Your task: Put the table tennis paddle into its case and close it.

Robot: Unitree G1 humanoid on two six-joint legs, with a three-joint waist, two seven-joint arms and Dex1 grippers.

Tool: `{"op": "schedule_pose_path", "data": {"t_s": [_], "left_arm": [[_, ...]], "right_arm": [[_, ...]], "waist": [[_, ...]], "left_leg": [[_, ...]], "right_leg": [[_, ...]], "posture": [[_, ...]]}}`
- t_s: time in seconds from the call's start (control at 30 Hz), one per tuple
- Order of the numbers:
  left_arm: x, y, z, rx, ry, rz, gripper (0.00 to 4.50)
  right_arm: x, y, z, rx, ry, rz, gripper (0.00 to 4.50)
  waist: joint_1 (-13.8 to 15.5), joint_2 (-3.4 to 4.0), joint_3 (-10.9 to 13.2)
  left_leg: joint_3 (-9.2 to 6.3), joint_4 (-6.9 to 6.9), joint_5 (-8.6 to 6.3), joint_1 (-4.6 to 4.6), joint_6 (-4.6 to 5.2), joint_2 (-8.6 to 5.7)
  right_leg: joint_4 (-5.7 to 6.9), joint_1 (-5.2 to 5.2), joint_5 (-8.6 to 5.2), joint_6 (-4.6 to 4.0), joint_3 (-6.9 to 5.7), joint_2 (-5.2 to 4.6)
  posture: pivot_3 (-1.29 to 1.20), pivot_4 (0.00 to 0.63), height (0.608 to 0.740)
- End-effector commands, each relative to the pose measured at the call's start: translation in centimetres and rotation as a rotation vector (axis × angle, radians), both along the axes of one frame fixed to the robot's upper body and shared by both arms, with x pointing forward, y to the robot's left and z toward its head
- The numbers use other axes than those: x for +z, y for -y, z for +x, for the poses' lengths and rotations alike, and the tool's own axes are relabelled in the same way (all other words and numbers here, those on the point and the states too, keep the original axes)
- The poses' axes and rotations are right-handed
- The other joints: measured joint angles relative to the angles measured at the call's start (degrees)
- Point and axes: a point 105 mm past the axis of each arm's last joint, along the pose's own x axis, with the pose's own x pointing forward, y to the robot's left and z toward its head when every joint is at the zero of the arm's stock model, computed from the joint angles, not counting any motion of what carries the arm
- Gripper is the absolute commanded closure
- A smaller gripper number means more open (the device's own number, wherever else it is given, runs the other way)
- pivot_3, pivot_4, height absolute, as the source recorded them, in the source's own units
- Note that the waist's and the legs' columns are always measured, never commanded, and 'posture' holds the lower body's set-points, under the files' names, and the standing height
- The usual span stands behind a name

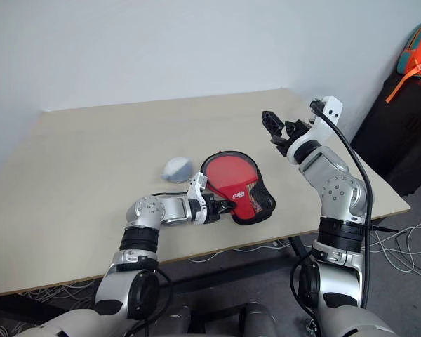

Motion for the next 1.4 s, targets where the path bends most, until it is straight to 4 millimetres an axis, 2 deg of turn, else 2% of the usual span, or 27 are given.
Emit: {"op": "schedule_pose_path", "data": {"t_s": [0.03,0.13,0.27,0.43,0.57,0.77,1.0,1.1,1.17,1.3,1.33,1.4], "left_arm": [[2.9,-0.4,0.1,-0.016,0.052,-0.069,4.46],[3.3,-1.8,-0.7,-0.016,0.032,-0.062,4.46],[2.5,-3.6,-2.6,-0.053,0.014,-0.024,4.46],[1.9,-4.8,-4.3,-0.093,0.021,-0.022,4.46],[1.5,-4.6,-7.4,-0.221,0.004,-0.040,4.46],[2.0,-3.3,-10.1,-0.391,-0.034,-0.078,4.46],[2.4,-3.2,-11.4,-0.417,-0.075,-0.067,4.46],[2.3,-3.6,-10.6,-0.322,-0.089,-0.075,4.46],[1.8,-4.0,-9.9,-0.245,-0.089,-0.009,4.46],[2.5,-4.2,-9.9,-0.234,-0.040,0.020,4.46],[2.6,-4.2,-9.9,-0.234,-0.033,0.019,4.02],[2.5,-4.3,-9.9,-0.228,-0.036,0.022,3.48]], "right_arm": [[1.4,0.1,-0.2,-0.006,0.057,0.002,0.00],[1.4,-0.1,-0.4,0.001,0.058,0.004,0.00],[1.2,-0.6,-0.4,0.016,0.055,0.003,0.00],[1.1,-1.3,-0.5,0.034,0.057,0.001,0.00],[1.0,-1.9,-0.4,0.054,0.055,-0.005,0.00],[0.8,-2.6,-0.4,0.073,0.047,-0.015,0.00],[0.5,-2.7,-0.5,0.075,0.037,-0.024,0.00],[0.3,-2.7,-0.6,0.076,0.033,-0.040,0.00],[-0.1,-2.8,-0.7,0.077,0.023,-0.056,0.00],[-0.7,-2.9,-0.6,0.069,0.013,-0.089,0.00],[-0.7,-2.9,-0.6,0.071,0.015,-0.093,0.00],[-0.7,-3.1,-0.6,0.077,0.019,-0.097,0.00]], "waist": [[-0.01,0.00,0.01],[-0.01,0.00,0.01],[-0.05,0.01,0.00],[-0.26,0.01,0.01],[-0.24,0.02,0.01],[0.07,0.01,0.01],[0.02,0.03,0.01],[0.08,0.03,0.01],[0.06,0.03,0.01],[0.06,0.03,0.01],[0.05,0.03,0.01],[0.05,0.03,0.01]], "left_leg": [[-0.01,-0.01,0.00,-0.01,0.00,0.00],[-0.02,-0.03,0.00,-0.01,-0.01,0.01],[-0.02,-0.05,0.01,0.00,-0.02,0.01],[-0.01,-0.08,0.06,0.02,-0.15,0.06],[-0.02,-0.08,0.06,0.03,-0.18,0.19],[-0.04,-0.07,0.06,0.03,-0.17,0.15],[-0.03,-0.11,0.18,0.04,-0.38,0.05],[-0.02,-0.11,0.18,0.03,-0.39,0.06],[-0.01,-0.11,0.18,0.03,-0.38,0.05],[0.00,-0.12,0.18,0.03,-0.38,0.00],[0.01,-0.13,0.18,0.03,-0.39,0.00],[0.03,-0.13,0.18,0.03,-0.39,0.00]], "right_leg": [[0.00,-0.01,0.00,0.00,0.00,0.01],[0.00,-0.02,0.00,0.00,0.00,0.02],[0.00,-0.01,0.00,0.00,0.00,0.02],[0.06,-0.04,-0.01,-0.01,0.01,0.05],[0.05,-0.04,-0.01,-0.01,0.04,0.00],[0.05,0.00,-0.01,-0.01,0.01,-0.06],[0.06,-0.04,-0.02,-0.03,0.04,0.01],[0.05,-0.04,-0.02,-0.04,0.06,-0.02],[0.04,-0.03,-0.03,-0.06,0.06,-0.04],[0.03,-0.04,-0.07,-0.12,0.06,-0.02],[0.03,-0.04,-0.07,-0.12,0.06,-0.02],[0.03,-0.04,-0.06,-0.12,0.06,0.00]], "posture": [[0.00,0.000,0.724],[0.00,0.000,0.724],[0.00,0.000,0.724],[0.00,0.000,0.724],[0.00,0.000,0.724],[0.00,0.000,0.724],[0.00,0.000,0.724],[0.00,0.000,0.724],[0.00,0.000,0.724],[0.00,0.000,0.724],[0.00,0.000,0.724],[0.00,0.000,0.724]]}}
